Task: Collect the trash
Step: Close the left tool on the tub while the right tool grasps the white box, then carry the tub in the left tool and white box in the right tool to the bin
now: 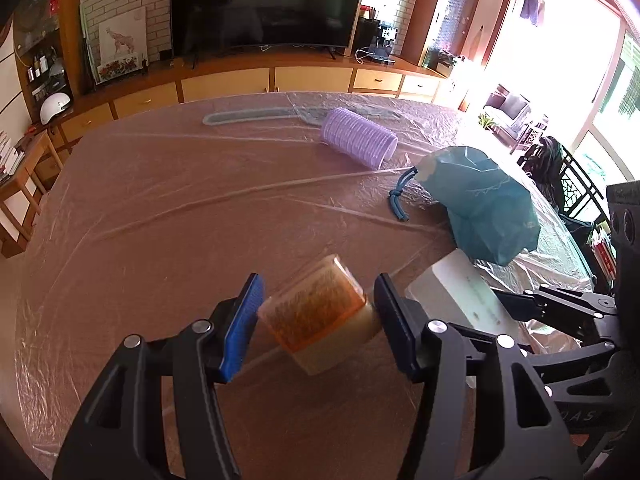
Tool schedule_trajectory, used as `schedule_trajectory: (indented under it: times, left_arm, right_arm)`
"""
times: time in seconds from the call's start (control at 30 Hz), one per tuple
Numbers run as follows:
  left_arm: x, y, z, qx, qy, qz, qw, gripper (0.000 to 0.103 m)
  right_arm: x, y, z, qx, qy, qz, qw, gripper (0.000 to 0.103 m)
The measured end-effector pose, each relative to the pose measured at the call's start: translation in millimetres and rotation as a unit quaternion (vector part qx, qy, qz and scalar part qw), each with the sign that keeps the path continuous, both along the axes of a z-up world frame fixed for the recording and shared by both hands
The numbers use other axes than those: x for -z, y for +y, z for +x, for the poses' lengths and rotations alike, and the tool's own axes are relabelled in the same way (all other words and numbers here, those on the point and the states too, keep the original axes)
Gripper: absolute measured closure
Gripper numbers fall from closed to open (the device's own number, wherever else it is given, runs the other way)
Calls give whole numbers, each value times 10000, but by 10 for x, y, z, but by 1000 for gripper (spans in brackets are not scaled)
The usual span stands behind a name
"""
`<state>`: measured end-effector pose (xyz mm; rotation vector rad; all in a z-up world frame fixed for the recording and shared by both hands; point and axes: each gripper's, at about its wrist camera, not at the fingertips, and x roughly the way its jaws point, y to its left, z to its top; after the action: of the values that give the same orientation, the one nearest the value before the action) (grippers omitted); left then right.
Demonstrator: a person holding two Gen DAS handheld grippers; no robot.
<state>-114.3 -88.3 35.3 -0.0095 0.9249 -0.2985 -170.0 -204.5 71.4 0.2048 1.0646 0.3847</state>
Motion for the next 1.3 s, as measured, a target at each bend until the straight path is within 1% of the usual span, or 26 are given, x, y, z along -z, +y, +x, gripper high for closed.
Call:
schedule_trajectory:
  times: [0.03, 0.07, 0.13, 0.23, 0.33, 0.4, 0.5, 0.57, 0.63, 0.7, 0.83, 1.0, 1.3]
  left_arm:
    - [-1, 2, -29, 1, -6, -9, 10000, 45]
    - [-6, 11, -49, -2, -25, -13, 10000, 51]
    - [-25, 28, -97, 25, -49, -50, 10000, 52]
    - [-9, 20, -145, 76, -22, 11, 10000, 52]
    - [25, 18, -175, 296, 38, -60, 9995, 52]
    - [46, 0, -192, 340, 55, -15, 9994, 51]
    - [131, -14, -174, 360, 248, 16, 9990, 45]
    - [179, -2, -181, 350, 345, -60, 9988, 45]
    - [195, 11, -194, 286, 292, -75, 9991, 45]
    - [197, 20, -209, 277, 254, -64, 9993, 51]
    - [176, 42, -260, 287, 142, -51, 9995, 54]
    - [103, 84, -354, 269, 67, -167, 9995, 54]
    - [36, 121, -524, 323, 8, -265, 9991, 54]
  right_arm:
    - [-4, 10, -23, -3, -44, -81, 10000, 49]
    - [-8, 27, -58, -10, -88, -172, 9998, 49]
    - [-20, 63, -118, -6, -133, -246, 9996, 49]
    - [-22, 84, -171, 25, -166, -334, 9993, 49]
    - [-21, 119, -222, 70, -184, -459, 9988, 49]
    - [-28, 137, -248, 109, -197, -488, 9986, 49]
    - [-42, 145, -274, 151, -215, -518, 9983, 49]
    - [-64, 169, -258, 166, -221, -541, 9981, 49]
    - [-65, 169, -285, 194, -240, -563, 9979, 49]
    - [-71, 169, -304, 227, -266, -583, 9977, 49]
    - [-66, 157, -330, 260, -316, -608, 9973, 50]
    - [-88, 117, -396, 309, -373, -548, 9973, 50]
    - [-126, 64, -503, 474, -424, -470, 9969, 49]
